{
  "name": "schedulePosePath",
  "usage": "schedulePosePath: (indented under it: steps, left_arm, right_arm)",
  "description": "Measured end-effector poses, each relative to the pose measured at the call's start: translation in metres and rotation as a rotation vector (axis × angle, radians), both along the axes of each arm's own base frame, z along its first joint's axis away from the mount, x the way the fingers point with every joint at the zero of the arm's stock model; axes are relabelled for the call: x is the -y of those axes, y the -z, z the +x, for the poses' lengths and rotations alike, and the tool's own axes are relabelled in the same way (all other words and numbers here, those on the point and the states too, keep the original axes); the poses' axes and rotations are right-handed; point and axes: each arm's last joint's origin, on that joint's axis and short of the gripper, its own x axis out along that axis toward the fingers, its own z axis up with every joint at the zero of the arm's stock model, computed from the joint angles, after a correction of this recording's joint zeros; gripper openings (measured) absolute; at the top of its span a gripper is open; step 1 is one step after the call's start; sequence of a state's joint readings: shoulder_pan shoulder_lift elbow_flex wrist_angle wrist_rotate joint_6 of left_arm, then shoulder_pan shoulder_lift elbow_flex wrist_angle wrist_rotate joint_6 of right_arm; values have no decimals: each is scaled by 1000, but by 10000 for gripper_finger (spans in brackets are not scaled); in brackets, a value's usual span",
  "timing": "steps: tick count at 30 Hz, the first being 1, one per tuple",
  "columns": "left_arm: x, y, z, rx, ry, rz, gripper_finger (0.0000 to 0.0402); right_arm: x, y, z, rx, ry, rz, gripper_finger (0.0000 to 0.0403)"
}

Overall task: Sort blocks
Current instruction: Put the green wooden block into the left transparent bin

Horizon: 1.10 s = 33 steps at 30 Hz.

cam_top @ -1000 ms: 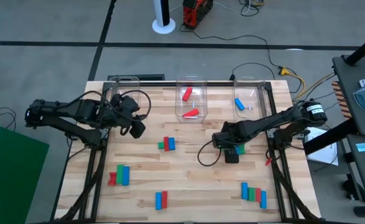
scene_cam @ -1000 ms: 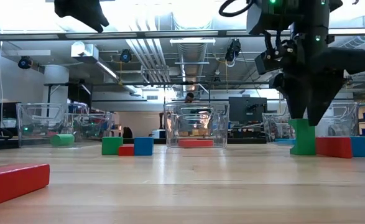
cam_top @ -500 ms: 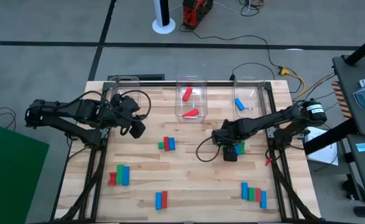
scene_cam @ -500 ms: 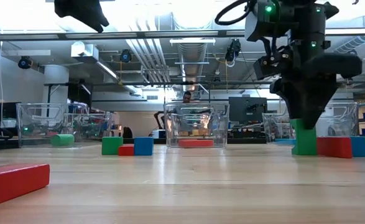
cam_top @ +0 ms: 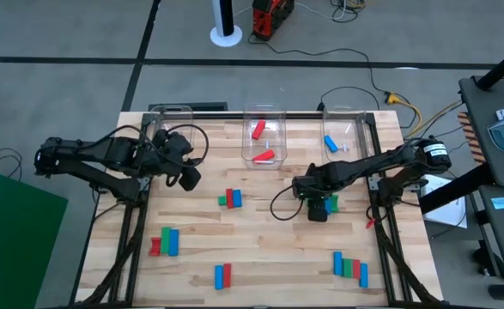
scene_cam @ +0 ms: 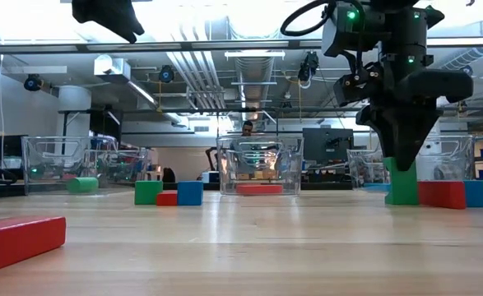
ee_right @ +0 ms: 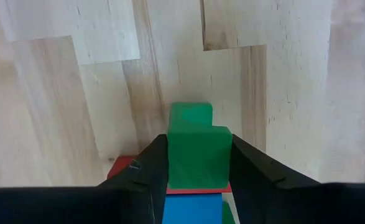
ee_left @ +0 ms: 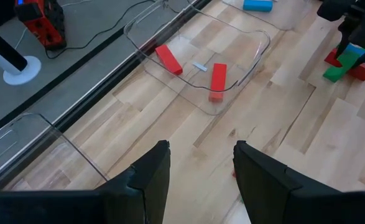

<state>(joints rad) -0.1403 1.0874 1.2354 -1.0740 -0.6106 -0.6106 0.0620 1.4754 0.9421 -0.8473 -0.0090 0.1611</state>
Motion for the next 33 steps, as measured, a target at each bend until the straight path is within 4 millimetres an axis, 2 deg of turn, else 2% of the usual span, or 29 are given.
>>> schedulePosePath:
  steps: [6,11,14,18,26,33]
  left_arm:
    - [0,0,0,0,0,0,155]
    - [0,-2,2,14,22,15,155]
    - [1,-6,7,32,81,61,155]
    - [2,-12,13,50,169,146,155]
    - [5,-22,21,103,308,246,155]
    - [7,-29,27,141,388,326,155]
  right_arm:
    - [1,-5,-1,5,43,-9,125]
    - [1,-42,7,165,119,21,125]
    - [1,-67,13,321,167,54,125]
    - [0,-100,22,620,189,110,125]
    - [-2,-151,45,1205,78,60,125]
    - [3,-166,48,1366,118,89,125]
